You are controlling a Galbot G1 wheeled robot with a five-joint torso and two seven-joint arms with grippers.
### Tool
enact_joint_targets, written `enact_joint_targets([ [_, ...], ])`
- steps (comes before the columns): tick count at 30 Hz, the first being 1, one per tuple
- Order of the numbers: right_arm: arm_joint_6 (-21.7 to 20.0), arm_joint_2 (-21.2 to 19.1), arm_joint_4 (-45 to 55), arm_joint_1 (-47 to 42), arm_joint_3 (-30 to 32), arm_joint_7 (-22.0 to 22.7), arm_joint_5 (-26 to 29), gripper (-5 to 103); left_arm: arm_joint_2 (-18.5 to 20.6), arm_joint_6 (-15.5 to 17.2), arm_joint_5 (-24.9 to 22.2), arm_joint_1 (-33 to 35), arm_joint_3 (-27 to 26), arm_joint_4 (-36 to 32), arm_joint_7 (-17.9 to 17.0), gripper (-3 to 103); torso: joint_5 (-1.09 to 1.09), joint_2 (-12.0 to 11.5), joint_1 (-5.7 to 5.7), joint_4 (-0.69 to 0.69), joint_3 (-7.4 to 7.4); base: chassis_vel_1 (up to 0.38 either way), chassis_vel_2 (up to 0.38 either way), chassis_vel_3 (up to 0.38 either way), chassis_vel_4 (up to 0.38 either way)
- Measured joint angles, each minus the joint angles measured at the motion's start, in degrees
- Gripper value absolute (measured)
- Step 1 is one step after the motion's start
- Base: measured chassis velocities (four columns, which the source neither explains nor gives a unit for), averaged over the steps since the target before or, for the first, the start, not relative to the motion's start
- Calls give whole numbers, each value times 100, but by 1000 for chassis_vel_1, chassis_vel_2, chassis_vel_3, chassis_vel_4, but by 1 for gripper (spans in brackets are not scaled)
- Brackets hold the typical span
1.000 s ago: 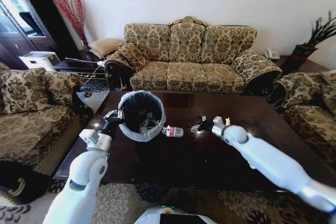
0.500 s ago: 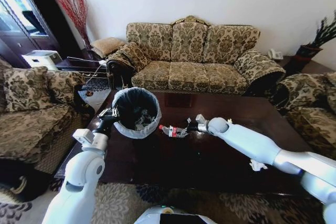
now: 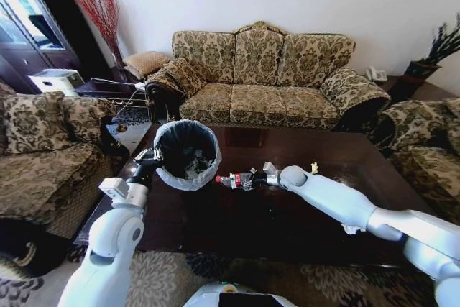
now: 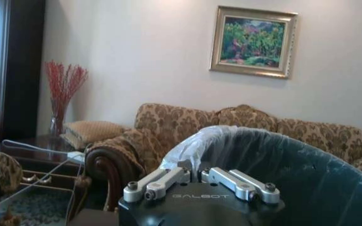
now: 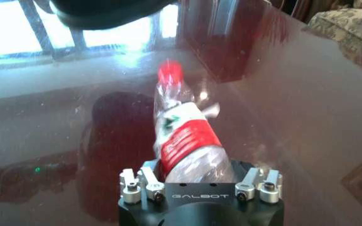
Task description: Move to the front of the table and place the trash on the table into the trash bin.
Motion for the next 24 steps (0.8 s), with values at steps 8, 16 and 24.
enact_joint_targets([
  [8, 10, -41, 186, -146, 24, 233, -95, 51, 17, 0, -39, 13, -28, -49, -2, 3, -1, 0, 0, -1, -1, 0, 0, 0, 0],
  [16, -135, -112, 516, -295, 46, 844, -82, 34, 40, 0, -57, -49, 50, 20, -1, 3, -1, 1, -1, -2, -1, 0, 0, 0, 0],
  [24, -331, -343, 980, -1003, 1059, 1844, 190, 18, 214, 22, -279, -60, 74, 114, -20, 3, 1, 0, 1, -1, 1, 0, 0, 0, 0],
])
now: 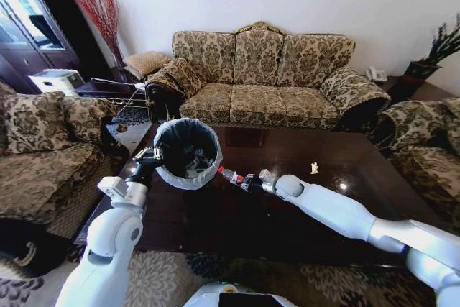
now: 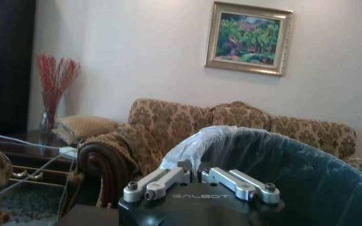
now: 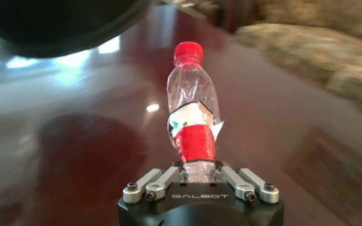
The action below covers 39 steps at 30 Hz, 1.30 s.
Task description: Move to the front of the table and place the trash on the table into the trash bin.
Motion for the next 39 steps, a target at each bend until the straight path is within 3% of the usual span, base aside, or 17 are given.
enact_joint_targets([
  [2, -16, -215, 410, -327, 495, 640, 234, 12, 44, 6, -112, 18, 9, 44, 7, 3, -1, 0, 0, -3, 0, 0, 0, 0, 0],
  [3, -16, -215, 410, -327, 495, 640, 234, 12, 44, 6, -112, 18, 9, 44, 7, 3, -1, 0, 0, -3, 0, 0, 0, 0, 0],
  [5, 23, -312, 859, -575, 1004, 1243, 388, 9, 74, -42, -157, 108, -16, 44, 84, 3, 0, 0, -1, -4, 0, 0, 0, 0, 0],
  [6, 23, -312, 859, -575, 1004, 1243, 388, 9, 74, -42, -157, 108, -16, 44, 84, 3, 0, 0, -1, -4, 0, 0, 0, 0, 0],
  [8, 12, -234, 1388, -641, 1544, 1857, 667, 7, 151, -75, -190, 133, -15, 75, 124, 3, 0, 0, -1, 0, -1, 0, 0, 0, 0],
  [9, 12, -234, 1388, -641, 1544, 1857, 667, 7, 151, -75, -190, 133, -15, 75, 124, 3, 0, 0, -1, 0, -1, 0, 0, 0, 0],
  [11, 52, -114, 1941, -438, 1891, 2309, 1069, 7, 246, -78, -231, 106, 38, 192, 128, 3, 0, 0, -1, 2, -1, 0, 0, 0, 0],
  [15, 270, -63, 2556, 283, 1985, 2312, 1448, 7, 377, -84, -204, 140, 81, 229, 125, 3, -4, 0, 0, 2, -1, 0, 0, 0, 0],
  [20, 351, 98, 3046, 974, 1516, 2271, 1788, 7, 539, -119, -206, 191, 85, 211, 141, 3, -2, 1, -2, 0, -1, 0, 0, 0, 0],
  [28, 293, 337, 3607, 1105, 361, 2021, 1868, 7, 694, -66, -172, 81, 206, 338, 132, 3, -4, 1, -1, 0, -1, 0, 0, 0, 0],
  [33, 249, 427, 3583, 1055, 30, 1940, 1703, 4, 693, -37, -172, 57, 243, 367, 137, 3, -3, 0, -2, -1, -1, 0, 0, 0, 0],
  [39, 221, 443, 3480, 973, -208, 1969, 1322, 27, 715, 2, -170, 66, 233, 329, 145, 3, -2, 0, -1, 0, -1, 0, 0, 0, 0],
])
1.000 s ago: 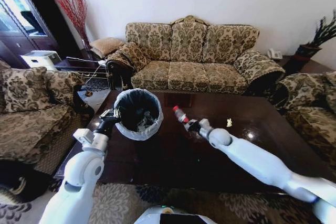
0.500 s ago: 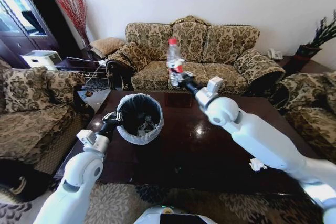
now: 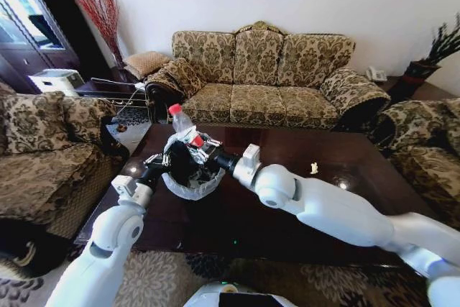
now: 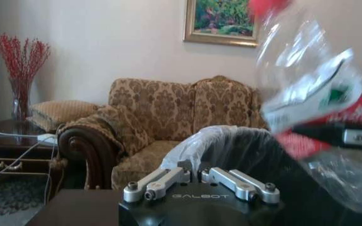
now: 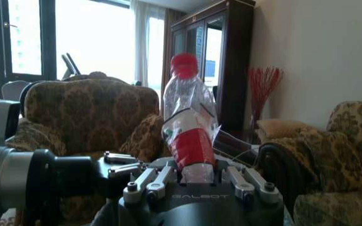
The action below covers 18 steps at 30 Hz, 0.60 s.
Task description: Move to the front of the table and place the trash on the table into the trash bin.
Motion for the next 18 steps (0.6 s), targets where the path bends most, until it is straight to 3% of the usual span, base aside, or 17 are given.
enact_joint_targets([
  [5, -22, -122, 55, -4, 5, -14, -45, 49, -21, 79, -20, 33, -5, -164, -46, 3, 2, 0, 0, -2, 0, 0, 0, 0, 0],
  [7, -21, -122, 45, -2, 12, -23, -60, 49, -26, 90, -22, 46, -5, -193, -52, 3, 2, 0, 0, -2, 0, 0, 0, 0, 0],
  [8, -19, -105, 19, 4, 19, -23, -77, 60, -34, 99, -23, 65, -8, -223, -62, 3, 2, 0, 0, -1, 0, 0, 0, 0, 0],
  [10, -13, -84, 7, 10, 21, -10, -79, 60, -40, 103, -25, 77, -9, -236, -66, 3, 2, 0, 0, -1, 0, 0, 0, 0, 0],
  [11, -6, -66, 2, 23, 33, 23, -79, 65, -44, 105, -27, 88, -9, -239, -68, 3, 2, 0, 0, 0, 0, 0, 0, 0, 0],
  [14, 46, -79, 17, 104, 239, 291, 4, 82, -61, 107, -31, 104, -9, -231, -78, 3, 2, 0, 0, 1, 0, 0, 0, 0, 0],
  [18, 105, -254, 58, 163, 465, 589, 88, 92, -83, 107, -41, 118, -10, -217, -80, 3, 1, 0, 0, 1, 0, 0, 0, 0, 0],
])
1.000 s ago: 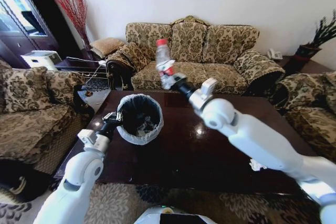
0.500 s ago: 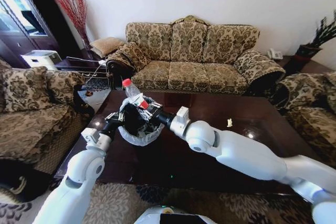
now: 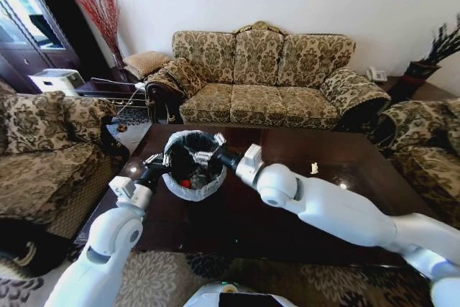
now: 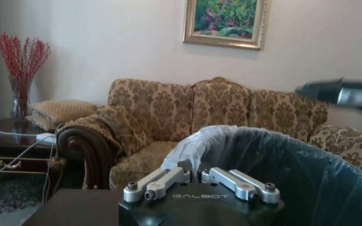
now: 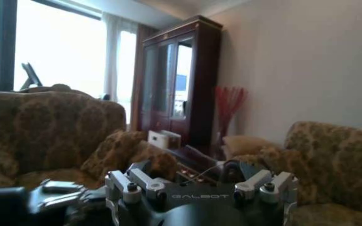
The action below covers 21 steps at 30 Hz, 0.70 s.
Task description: Move to the front of the table and place the trash on the table into the trash bin.
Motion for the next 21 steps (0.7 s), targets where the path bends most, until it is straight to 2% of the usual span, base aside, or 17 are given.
enact_joint_targets([
  [2, -34, -248, 36, 2, 206, 429, 84, 99, -41, -12, -9, 59, -51, 1, 0, 3, 0, 0, 0, -4, 0, 0, 0, 0, 0],
  [3, -118, -411, 66, -61, 305, 644, 137, 99, -62, -33, -10, 86, -73, 1, 1, 3, 0, 0, 0, 1, 0, 0, 0, 0, 0],
  [4, -118, -411, 66, -61, 305, 644, 137, 99, -62, -33, -10, 86, -73, 1, 1, 3, 0, 0, 0, 1, 0, 0, 0, 0, 0],
  [6, -313, -889, 122, -325, 376, 1120, 149, 100, -120, -52, 8, 123, -114, -10, 31, 3, -1, 0, 0, -3, 0, 0, 0, 0, 0],
  [8, -376, -1031, 98, -435, 385, 1221, 131, 100, -176, -47, 36, 174, -160, -58, 37, 3, -1, 0, 0, -7, 0, 0, 0, 0, 0],
  [12, -621, -1383, -84, -893, 645, 1526, 4, 100, -370, -37, 103, 304, -263, -232, -11, 3, 6, 0, 0, 8, 0, 0, 0, 0, 0],
  [14, -845, -1721, -61, -1833, 1550, 1640, -147, 100, -414, -15, 113, 234, -198, -233, -44, 3, -1, 0, 0, -1, 0, 0, 0, 0, 0],
  [15, -845, -1721, -61, -1833, 1550, 1640, -147, 100, -414, -15, 113, 234, -198, -233, -44, 3, -1, 0, 0, -1, 0, 0, 0, 0, 0],
  [17, -1052, -1841, 122, -3048, 2732, 1656, -298, 100, -418, -8, 107, 199, -145, -219, -42, 3, 0, 0, 0, -4, 0, 0, 0, 0, 0],
  [18, -1128, -1819, 203, -3618, 3233, 1659, -375, 100, -418, -7, 100, 197, -143, -218, -41, 3, 0, 0, 0, -5, 0, 0, 0, 0, 0],
  [19, -1128, -1819, 203, -3618, 3233, 1659, -375, 100, -418, -7, 100, 197, -143, -218, -41, 3, 0, 0, 0, -5, 0, 0, 0, 0, 0],
  [20, -1209, -1719, 311, -4346, 3857, 1659, -475, 100, -416, -7, 94, 197, -151, -213, -36, 3, 4, 0, 0, -5, 0, 0, 0, 0, 0],
  [21, -1239, -1633, 372, -4707, 4179, 1654, -545, 100, -414, -7, 88, 199, -163, -210, -34, 3, 3, 0, 0, -3, 0, 0, 0, 0, 0],
])
